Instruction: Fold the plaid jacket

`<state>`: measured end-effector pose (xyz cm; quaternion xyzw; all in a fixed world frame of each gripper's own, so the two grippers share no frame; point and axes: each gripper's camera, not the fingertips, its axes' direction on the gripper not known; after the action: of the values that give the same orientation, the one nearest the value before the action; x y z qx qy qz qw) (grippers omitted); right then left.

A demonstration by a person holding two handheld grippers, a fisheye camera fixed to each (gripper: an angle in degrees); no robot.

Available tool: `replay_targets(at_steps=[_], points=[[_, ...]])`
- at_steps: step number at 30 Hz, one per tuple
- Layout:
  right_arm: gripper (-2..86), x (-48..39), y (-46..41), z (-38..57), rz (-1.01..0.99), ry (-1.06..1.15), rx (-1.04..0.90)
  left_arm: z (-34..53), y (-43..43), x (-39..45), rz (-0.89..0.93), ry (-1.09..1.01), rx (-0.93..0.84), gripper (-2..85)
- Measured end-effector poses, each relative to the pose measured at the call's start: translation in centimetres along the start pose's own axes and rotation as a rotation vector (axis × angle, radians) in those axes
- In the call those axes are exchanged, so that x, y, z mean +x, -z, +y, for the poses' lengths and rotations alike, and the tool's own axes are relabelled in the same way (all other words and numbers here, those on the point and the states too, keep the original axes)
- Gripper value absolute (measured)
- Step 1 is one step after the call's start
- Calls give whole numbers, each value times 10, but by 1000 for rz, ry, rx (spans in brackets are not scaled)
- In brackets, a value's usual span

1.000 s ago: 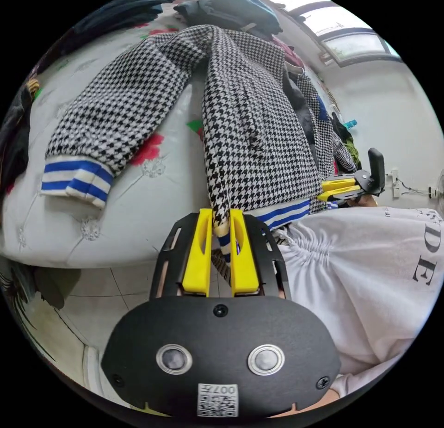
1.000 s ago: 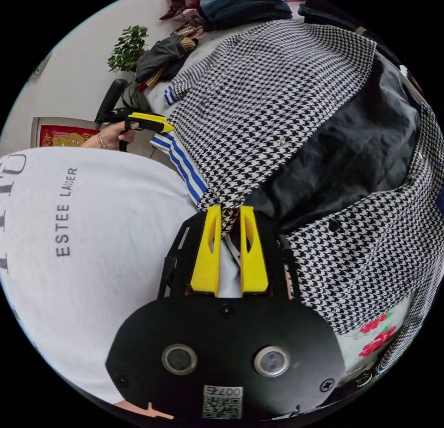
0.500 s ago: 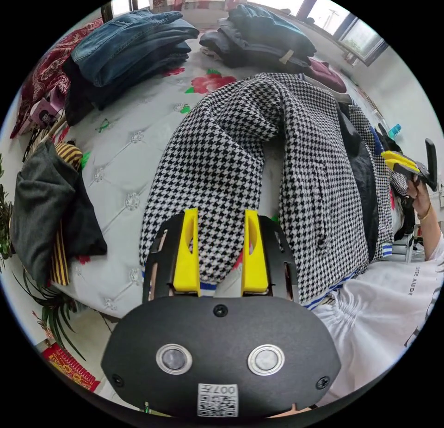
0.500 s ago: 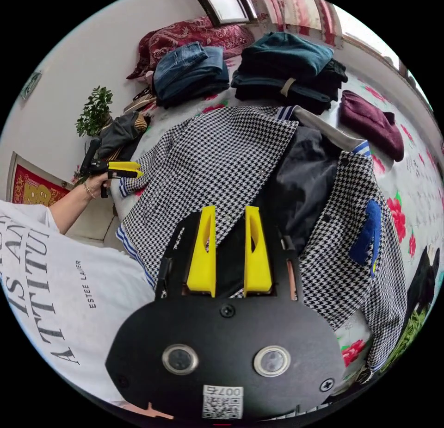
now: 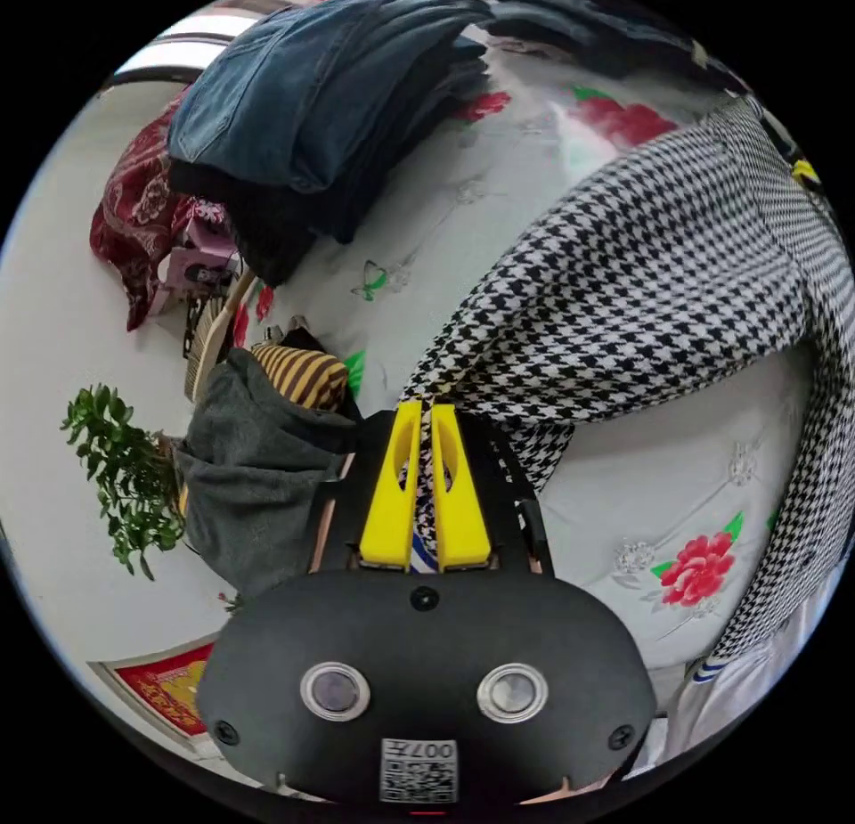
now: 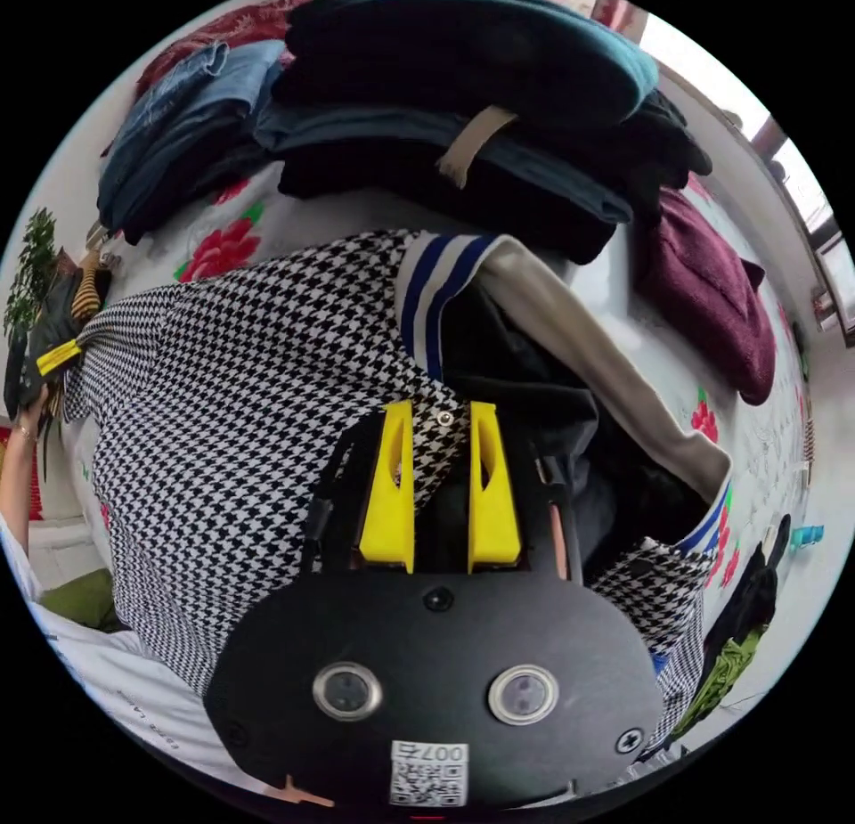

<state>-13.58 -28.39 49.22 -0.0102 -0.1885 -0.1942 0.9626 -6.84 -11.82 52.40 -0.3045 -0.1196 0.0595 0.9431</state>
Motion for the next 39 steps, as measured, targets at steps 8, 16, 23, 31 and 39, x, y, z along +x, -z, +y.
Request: replay_targets(at_steps=[8, 16, 23, 31, 39], points=[[69, 11, 66, 38, -52, -127, 121, 25, -19, -32, 178, 272, 82, 64], [74, 69, 133, 171, 73, -182, 72, 123, 37, -29, 181, 277, 273, 67], [72, 89, 132, 236, 33, -151, -10, 116, 66, 21, 641, -21, 382, 63], [64, 139, 110, 233, -89, -142, -114, 116, 132, 230, 1088, -724, 280, 105], [55, 218, 214, 297, -537, -243, 214, 116, 148, 241, 947, -786, 330, 165]])
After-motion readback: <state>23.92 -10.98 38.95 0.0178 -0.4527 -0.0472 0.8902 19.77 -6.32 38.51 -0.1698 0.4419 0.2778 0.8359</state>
